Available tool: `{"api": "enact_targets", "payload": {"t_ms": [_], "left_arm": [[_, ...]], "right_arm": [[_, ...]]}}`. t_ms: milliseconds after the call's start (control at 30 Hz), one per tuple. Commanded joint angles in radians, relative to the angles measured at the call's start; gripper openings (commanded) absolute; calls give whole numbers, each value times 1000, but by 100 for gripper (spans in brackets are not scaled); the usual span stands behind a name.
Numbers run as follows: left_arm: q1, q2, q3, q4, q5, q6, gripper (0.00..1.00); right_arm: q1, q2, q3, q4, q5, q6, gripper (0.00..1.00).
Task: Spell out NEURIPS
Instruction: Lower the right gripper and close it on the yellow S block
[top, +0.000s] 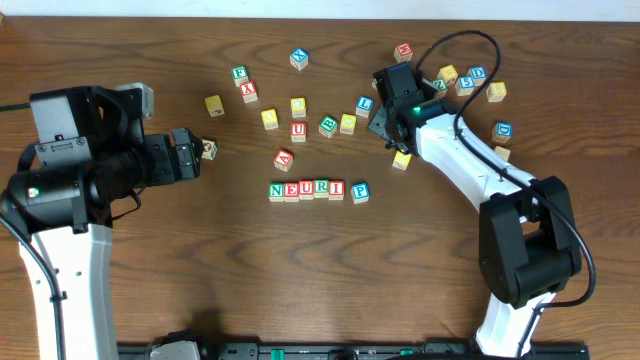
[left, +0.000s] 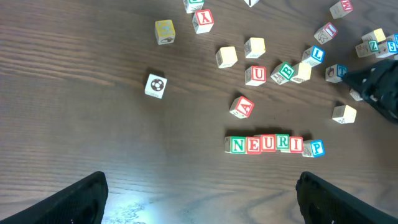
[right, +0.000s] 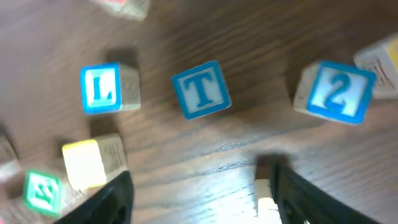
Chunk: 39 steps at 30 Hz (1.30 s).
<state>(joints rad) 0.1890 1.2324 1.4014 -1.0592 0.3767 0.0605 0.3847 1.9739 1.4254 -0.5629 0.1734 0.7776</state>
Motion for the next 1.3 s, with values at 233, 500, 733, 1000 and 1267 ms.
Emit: {"api": "enact_targets", "payload": {"t_ms": [233, 500, 733, 1000, 1267], "left_arm": [[4, -5, 16, -2, 7, 10, 95], [4, -5, 16, -2, 7, 10, 95], [4, -5, 16, -2, 7, 10, 95], [4, -5, 16, -2, 7, 10, 95], [4, -5, 16, -2, 7, 10, 95]], "right_arm": [[-13, -23, 19, -100, -38, -701, 74], [-23, -23, 19, -175, -80, -960, 82], [-46, -23, 18, -222, -177, -1082, 81], [-84, 4, 18, -185, -184, -1125, 85], [-91, 26, 18, -185, -176, -1127, 80]]}}
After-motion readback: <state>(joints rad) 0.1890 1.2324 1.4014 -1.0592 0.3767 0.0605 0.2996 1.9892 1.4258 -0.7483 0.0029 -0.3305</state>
